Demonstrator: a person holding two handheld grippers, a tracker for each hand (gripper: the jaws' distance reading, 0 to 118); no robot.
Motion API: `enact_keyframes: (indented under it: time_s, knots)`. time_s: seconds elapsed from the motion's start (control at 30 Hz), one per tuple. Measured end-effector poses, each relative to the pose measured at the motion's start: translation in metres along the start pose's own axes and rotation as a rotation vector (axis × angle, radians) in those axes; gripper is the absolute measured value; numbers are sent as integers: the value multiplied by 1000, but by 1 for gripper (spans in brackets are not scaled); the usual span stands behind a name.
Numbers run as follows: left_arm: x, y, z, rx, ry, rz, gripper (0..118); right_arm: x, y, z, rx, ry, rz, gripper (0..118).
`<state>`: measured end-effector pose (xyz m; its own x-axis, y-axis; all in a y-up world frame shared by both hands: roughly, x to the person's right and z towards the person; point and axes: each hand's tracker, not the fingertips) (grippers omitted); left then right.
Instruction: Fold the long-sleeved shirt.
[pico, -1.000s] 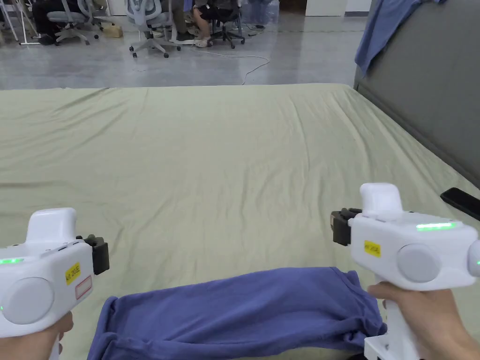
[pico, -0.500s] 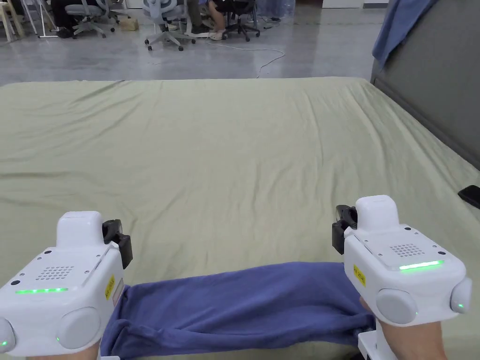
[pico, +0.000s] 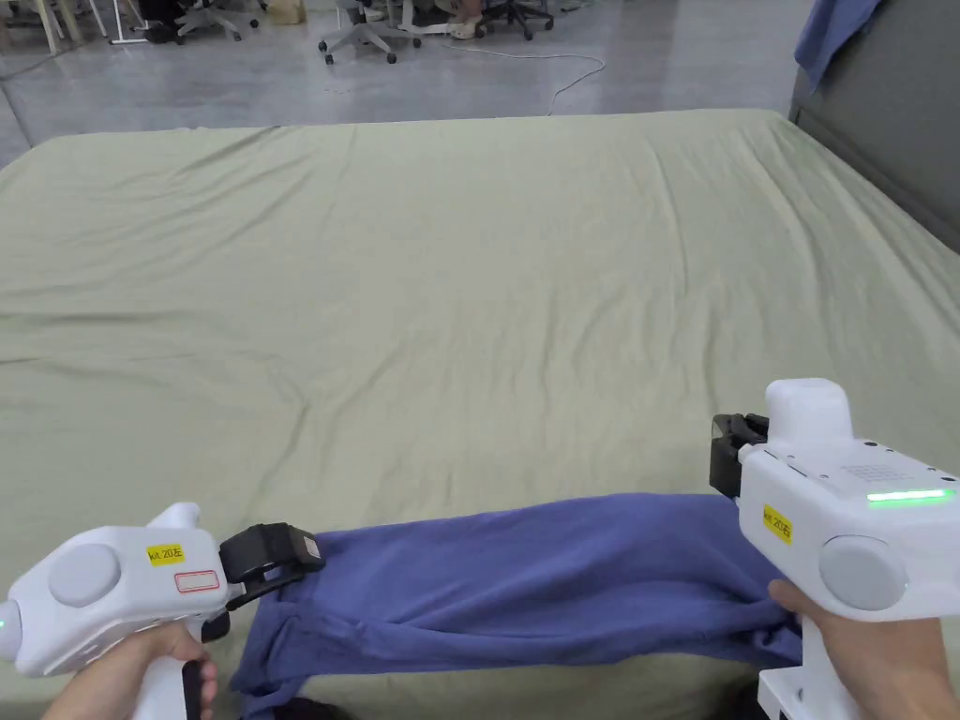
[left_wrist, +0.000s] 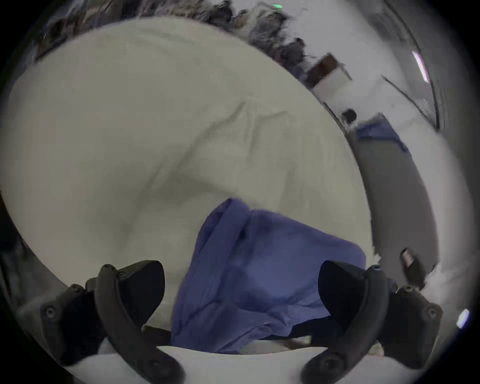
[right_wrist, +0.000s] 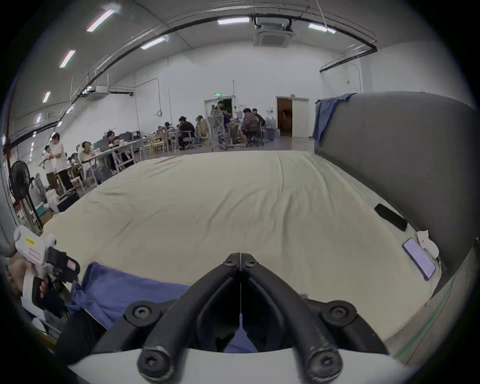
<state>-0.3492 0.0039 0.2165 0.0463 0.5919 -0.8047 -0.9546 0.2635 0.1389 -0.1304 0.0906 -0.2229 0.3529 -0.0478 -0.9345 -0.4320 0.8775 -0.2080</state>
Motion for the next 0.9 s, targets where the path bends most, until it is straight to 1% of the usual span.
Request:
enact_keyframes:
  time_s: [0.1, 0.13, 0.17, 0.2, 0.27, 0.33, 0.4, 0.53, 0.6, 0.63, 0.67, 0.7, 0.73, 0.77, 0.8, 0.83, 0.87, 0.9]
  knots:
    - [-16, 3, -22, -98, -48, 103, 116, 1, -1, -2, -24, 2, -25, 0]
    - [-15, 4, -22, -69, -56, 79, 116, 3, -2, -2, -29, 3, -26, 0]
    - [-12, 8, -21, -80, -78, 55, 115, 2, -1, -4, -34, 2, -27, 0]
    - [-11, 11, -24, -102, -114, 50, 115, 2, -1, -5, -38, 3, -30, 0]
    - [-17, 13, -34, -144, -231, 52, 115, 5, 0, -5, -46, 14, -38, 0]
    - [-33, 22, -49, -144, -285, 39, 115, 3, 0, -6, -51, 21, -46, 0]
    - [-33, 24, -53, -136, -346, 9, 115, 3, -1, -7, -57, 23, -48, 0]
    - [-27, 28, -62, -160, -335, -47, 115, 3, -2, -9, -75, 29, -55, 0]
    - [-21, 25, -61, -156, -326, -112, 113, 1, -3, -11, -85, 26, -56, 0]
    - [-18, 24, -59, -155, -292, -150, 104, 1, -4, -12, -90, 26, -56, 0]
    - [-16, 24, -57, -147, -243, -193, 75, 2, -4, -12, -94, 27, -57, 0]
    - [-17, 25, -54, -124, -153, -231, 39, 1, -5, -13, -99, 28, -62, 0]
    - [-21, 26, -52, -100, -86, -239, 6, 0, -5, -14, -103, 31, -65, 0]
    - [-30, 28, -51, -104, -102, -205, 6, 1, -5, -15, -107, 34, -67, 0]
    - [-35, 28, -48, -107, -221, -104, 6, 1, -5, -15, -109, 33, -67, 0]
    - [-31, 28, -47, -100, -180, -145, 6, 0, -5, -15, -110, 32, -65, 0]
    - [-23, 27, -48, -107, -136, -222, 6, -1, -5, -15, -111, 30, -62, 0]
    - [-16, 27, -46, -103, -125, -258, 6, -1, -5, -15, -113, 29, -62, 0]
